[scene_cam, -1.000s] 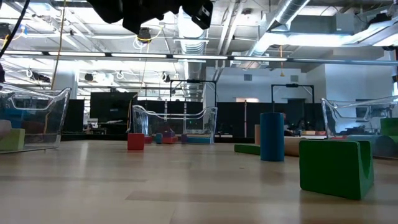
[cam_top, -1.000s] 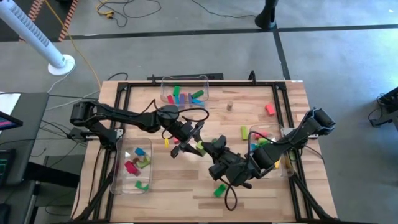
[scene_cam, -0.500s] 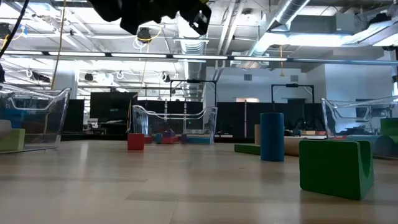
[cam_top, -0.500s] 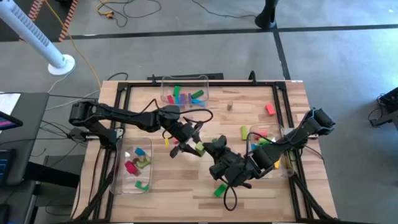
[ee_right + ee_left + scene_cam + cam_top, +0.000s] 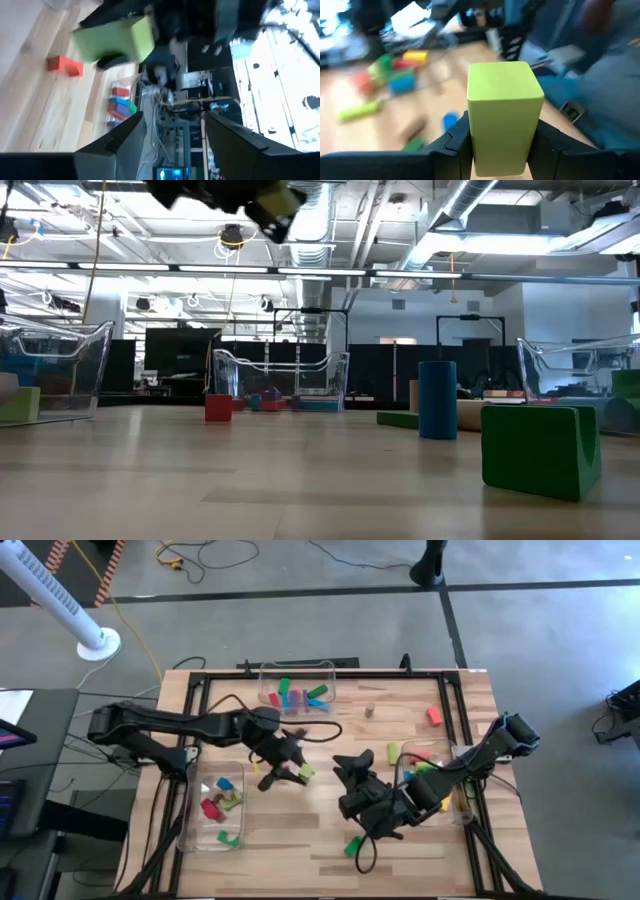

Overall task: Sort blocks by size
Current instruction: Put the light green arc block into the left transparent bin

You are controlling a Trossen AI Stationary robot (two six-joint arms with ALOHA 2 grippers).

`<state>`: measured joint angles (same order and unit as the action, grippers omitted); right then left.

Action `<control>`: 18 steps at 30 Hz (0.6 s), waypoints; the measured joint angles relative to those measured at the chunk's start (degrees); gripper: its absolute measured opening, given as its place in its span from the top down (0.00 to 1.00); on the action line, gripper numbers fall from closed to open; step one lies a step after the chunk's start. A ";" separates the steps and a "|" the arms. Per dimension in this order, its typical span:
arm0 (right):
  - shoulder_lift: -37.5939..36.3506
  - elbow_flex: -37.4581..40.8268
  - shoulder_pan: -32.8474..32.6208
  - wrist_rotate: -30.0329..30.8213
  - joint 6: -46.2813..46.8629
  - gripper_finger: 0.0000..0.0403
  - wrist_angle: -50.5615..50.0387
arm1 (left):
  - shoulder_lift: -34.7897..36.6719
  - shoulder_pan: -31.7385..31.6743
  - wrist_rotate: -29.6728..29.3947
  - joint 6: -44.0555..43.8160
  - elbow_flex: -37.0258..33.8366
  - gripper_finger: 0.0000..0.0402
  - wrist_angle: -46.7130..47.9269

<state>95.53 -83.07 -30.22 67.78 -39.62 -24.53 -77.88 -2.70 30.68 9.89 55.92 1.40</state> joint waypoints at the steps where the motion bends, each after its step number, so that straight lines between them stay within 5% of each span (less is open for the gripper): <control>1: 0.00 0.00 0.03 0.00 1.30 0.39 -1.15 | 1.68 0.00 -2.11 0.63 0.05 0.68 3.66; 9: 0.00 0.00 -0.18 -0.01 17.67 0.38 -14.88 | 14.61 1.59 -17.25 -1.79 0.04 0.68 29.27; 18: 0.00 0.00 -1.58 -0.42 38.91 0.38 -30.86 | 24.32 8.23 -30.01 -18.24 -0.43 0.68 51.95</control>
<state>95.53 -83.07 -31.80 67.36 -0.71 -55.40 -53.56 5.53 0.67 -8.34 55.49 53.35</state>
